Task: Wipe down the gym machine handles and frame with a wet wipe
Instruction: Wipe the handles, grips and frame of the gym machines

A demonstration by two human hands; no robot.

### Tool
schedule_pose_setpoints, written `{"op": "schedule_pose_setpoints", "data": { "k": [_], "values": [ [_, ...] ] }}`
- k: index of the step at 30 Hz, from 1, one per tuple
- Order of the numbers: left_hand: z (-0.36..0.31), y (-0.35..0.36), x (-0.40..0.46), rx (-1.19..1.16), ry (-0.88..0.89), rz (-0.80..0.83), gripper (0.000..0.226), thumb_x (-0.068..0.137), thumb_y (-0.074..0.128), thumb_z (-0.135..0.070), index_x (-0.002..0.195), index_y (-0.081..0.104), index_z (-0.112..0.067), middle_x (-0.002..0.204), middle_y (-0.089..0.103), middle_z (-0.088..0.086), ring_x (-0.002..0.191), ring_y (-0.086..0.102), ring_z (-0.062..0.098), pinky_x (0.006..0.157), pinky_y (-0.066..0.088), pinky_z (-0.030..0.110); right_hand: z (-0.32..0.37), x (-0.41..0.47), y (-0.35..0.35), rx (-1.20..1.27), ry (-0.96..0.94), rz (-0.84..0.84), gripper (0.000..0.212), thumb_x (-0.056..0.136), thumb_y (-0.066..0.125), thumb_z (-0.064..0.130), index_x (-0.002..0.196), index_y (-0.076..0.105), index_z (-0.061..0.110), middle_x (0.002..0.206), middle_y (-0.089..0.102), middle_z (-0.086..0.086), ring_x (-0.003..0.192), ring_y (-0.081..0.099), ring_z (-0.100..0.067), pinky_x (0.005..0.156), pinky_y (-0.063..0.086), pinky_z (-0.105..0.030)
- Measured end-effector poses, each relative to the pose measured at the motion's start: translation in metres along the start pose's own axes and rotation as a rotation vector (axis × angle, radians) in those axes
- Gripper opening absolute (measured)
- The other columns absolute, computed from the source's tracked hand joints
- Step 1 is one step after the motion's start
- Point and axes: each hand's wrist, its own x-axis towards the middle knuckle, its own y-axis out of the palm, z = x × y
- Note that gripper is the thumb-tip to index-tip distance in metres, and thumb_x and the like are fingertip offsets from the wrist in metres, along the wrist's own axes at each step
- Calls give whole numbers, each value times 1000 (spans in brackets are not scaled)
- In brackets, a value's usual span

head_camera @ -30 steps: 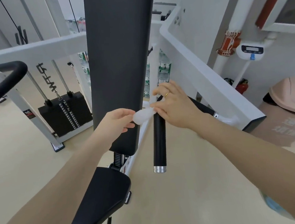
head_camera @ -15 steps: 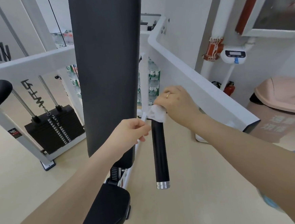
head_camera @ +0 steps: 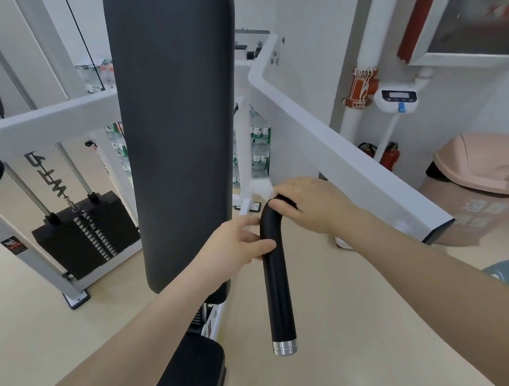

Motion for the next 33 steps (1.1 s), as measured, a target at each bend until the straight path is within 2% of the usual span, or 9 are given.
{"op": "schedule_pose_setpoints", "data": {
  "k": [2,5,7,12,16,19,25,30,33],
  "values": [
    [-2,1,4,-5,18,-6,46,80,69,-24,117,43,-38,74,69,-10,67,63,7,79,52,29,6,-5,7,40,59,-40,47,92,22,48,107,57,20,106,62,1,101,55,-22,78,44,-34],
    [-6,2,8,1,56,-43,48,79,70,-21,119,47,-35,65,60,-4,58,53,7,69,50,28,21,-10,10,4,-67,-79,57,90,17,45,116,59,16,115,64,-3,108,54,-24,92,43,-38],
    [-8,1,8,5,59,-34,47,80,69,-21,118,46,-38,64,64,-9,55,56,2,67,48,22,14,-17,6,63,17,-93,50,95,22,41,122,56,16,123,60,-3,114,51,-24,95,40,-36],
    [-9,0,8,27,54,-6,49,82,68,-22,122,44,-37,78,73,-6,65,65,-2,71,49,22,-11,-47,14,102,418,-221,33,98,32,31,83,54,11,80,53,-3,85,55,-29,64,33,-32],
    [-12,-1,9,3,49,12,46,82,69,-21,120,47,-33,69,71,-10,60,63,-1,74,52,28,26,-26,24,80,284,-399,32,93,37,26,98,61,6,96,67,-11,91,60,-29,78,44,-35],
    [-11,-1,9,32,51,7,42,82,69,-23,116,47,-35,66,70,-13,59,63,-2,75,53,28,21,-34,26,56,194,-371,39,92,34,26,113,60,5,109,66,-11,99,61,-29,85,48,-35],
    [-7,-1,9,-7,35,9,47,83,67,-22,123,46,-34,83,73,-4,75,68,11,78,53,30,-2,-67,30,42,605,-329,40,97,31,34,94,58,6,90,64,-13,82,57,-29,74,42,-37],
    [-8,0,9,-19,44,1,45,82,68,-21,120,47,-33,87,73,1,80,68,18,83,53,38,43,-20,27,63,287,-471,38,92,32,26,99,63,5,98,69,-11,92,62,-29,83,48,-36],
    [-8,-1,8,-18,62,21,43,83,67,-22,116,46,-39,84,73,-2,78,68,15,82,52,36,21,-41,29,44,376,-445,38,92,32,28,105,61,7,101,68,-11,90,61,-30,79,47,-36]
  ]
}}
